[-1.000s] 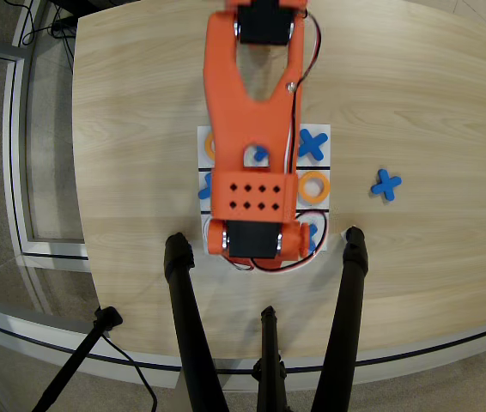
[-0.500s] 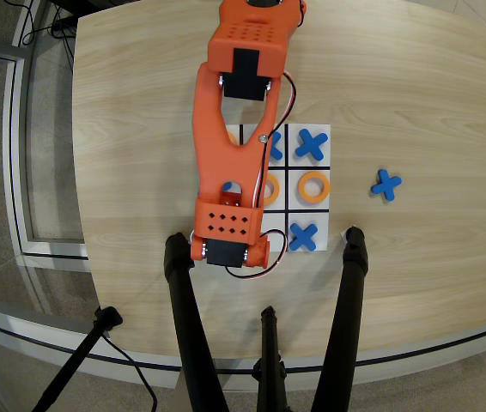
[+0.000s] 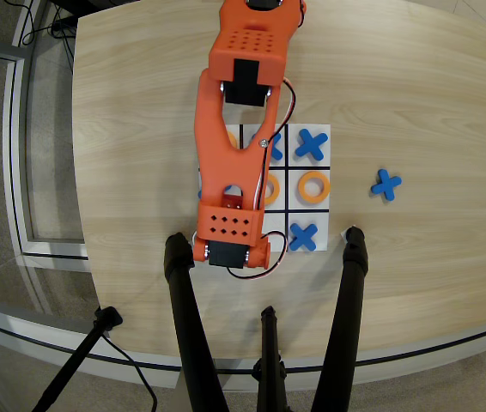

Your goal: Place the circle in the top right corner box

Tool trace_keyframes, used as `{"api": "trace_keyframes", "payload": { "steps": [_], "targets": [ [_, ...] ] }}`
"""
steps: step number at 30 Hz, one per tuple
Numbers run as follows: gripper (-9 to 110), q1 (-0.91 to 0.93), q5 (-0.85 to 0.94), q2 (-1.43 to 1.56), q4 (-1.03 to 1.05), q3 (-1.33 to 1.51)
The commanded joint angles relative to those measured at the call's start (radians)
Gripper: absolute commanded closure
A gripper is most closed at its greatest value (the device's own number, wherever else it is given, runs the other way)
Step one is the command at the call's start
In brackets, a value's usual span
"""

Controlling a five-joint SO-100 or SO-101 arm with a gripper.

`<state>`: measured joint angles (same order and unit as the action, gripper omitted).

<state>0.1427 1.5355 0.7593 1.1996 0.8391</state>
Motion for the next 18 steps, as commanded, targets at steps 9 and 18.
{"api": "trace_keyframes", "payload": {
  "steps": [9, 18],
  "targets": [
    [97, -0.005, -0.051, 0.023, 0.037, -0.06],
    [93, 0.005, -0.075, 0.037, 0.058, -0.13]
  ]
}}
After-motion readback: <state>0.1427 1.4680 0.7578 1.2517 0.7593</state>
